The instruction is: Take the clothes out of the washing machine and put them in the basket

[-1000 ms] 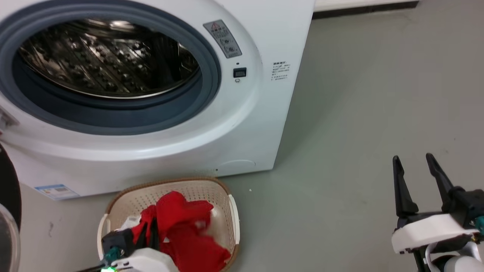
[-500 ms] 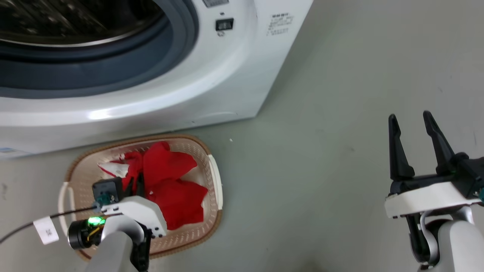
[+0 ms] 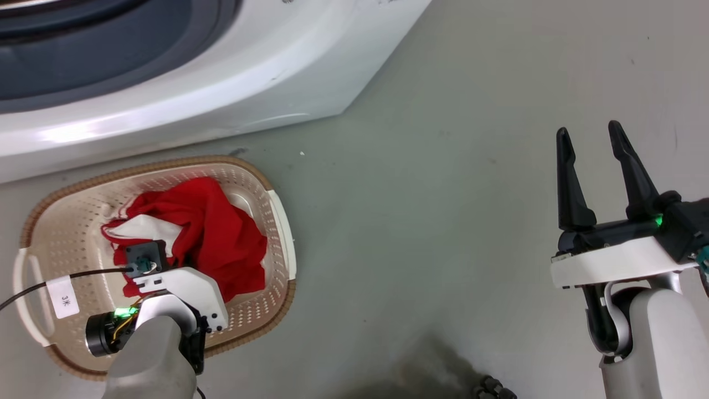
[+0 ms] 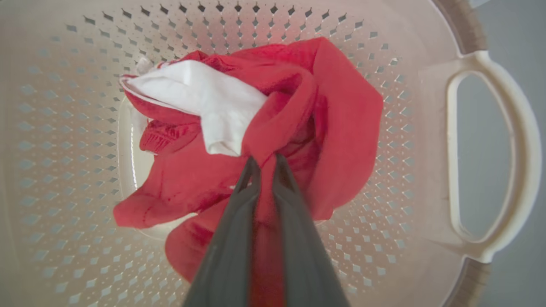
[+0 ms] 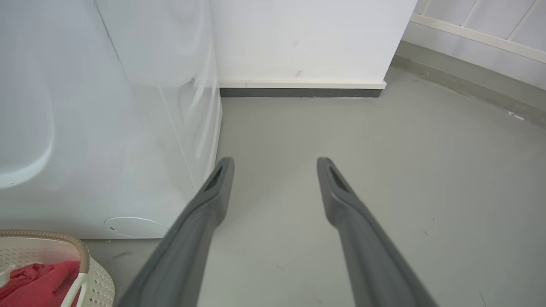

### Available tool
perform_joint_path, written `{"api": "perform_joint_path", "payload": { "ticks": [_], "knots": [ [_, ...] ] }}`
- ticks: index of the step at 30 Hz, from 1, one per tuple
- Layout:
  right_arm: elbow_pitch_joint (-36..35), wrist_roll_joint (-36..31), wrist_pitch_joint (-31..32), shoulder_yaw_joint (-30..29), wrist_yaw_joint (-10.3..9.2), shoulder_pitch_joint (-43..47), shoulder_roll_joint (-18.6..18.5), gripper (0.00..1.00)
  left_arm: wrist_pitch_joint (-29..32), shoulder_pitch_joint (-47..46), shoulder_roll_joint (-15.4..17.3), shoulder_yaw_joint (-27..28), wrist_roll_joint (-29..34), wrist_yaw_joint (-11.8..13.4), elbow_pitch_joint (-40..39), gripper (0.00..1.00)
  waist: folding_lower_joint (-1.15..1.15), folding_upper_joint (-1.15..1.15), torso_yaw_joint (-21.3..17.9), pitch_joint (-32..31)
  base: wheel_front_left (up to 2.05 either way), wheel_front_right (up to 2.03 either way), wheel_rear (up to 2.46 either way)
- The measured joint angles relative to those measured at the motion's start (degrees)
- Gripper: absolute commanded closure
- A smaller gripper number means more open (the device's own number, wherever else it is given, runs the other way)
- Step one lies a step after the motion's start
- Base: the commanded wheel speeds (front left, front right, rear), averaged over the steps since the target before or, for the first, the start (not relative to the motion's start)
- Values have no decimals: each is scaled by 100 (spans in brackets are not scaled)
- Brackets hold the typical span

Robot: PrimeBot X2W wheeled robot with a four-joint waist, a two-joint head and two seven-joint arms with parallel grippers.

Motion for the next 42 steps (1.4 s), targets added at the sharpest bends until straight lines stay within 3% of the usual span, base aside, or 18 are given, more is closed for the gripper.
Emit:
{"api": "perform_joint_path", "payload": {
  "ticks": [10, 12, 13, 14, 28, 42],
  "knots": [
    [79, 70, -83, 98, 0, -131, 1, 0, 9, -210, 25, 51, -157, -94, 687, 100, 0, 0, -214, 285, 0, 0, 0],
    [111, 64, -96, 74, 0, -152, 0, 0, -21, -216, 45, 48, -196, -113, 724, 58, 0, 0, -231, 283, 0, 0, 0],
    [134, 52, -97, 58, 0, -151, 0, 0, -22, -216, 44, 57, -208, -122, 743, 5, 0, 0, -229, 265, 0, 0, 0],
    [152, 42, -98, 45, 0, -151, 0, 0, -26, -216, 42, 63, -220, -122, 757, 0, -1, 0, -223, 242, 0, 0, 0],
    [380, -90, -63, 68, 0, 83, 2, 0, -282, 303, -152, 62, -304, -248, 657, 0, -1, 0, -17, -764, 0, 0, 0],
    [278, -286, 360, 64, 0, 907, 2, 0, -299, 1276, -141, 154, 248, -330, -1413, 0, -2, 0, 481, -2282, 0, 0, 0]
  ]
}}
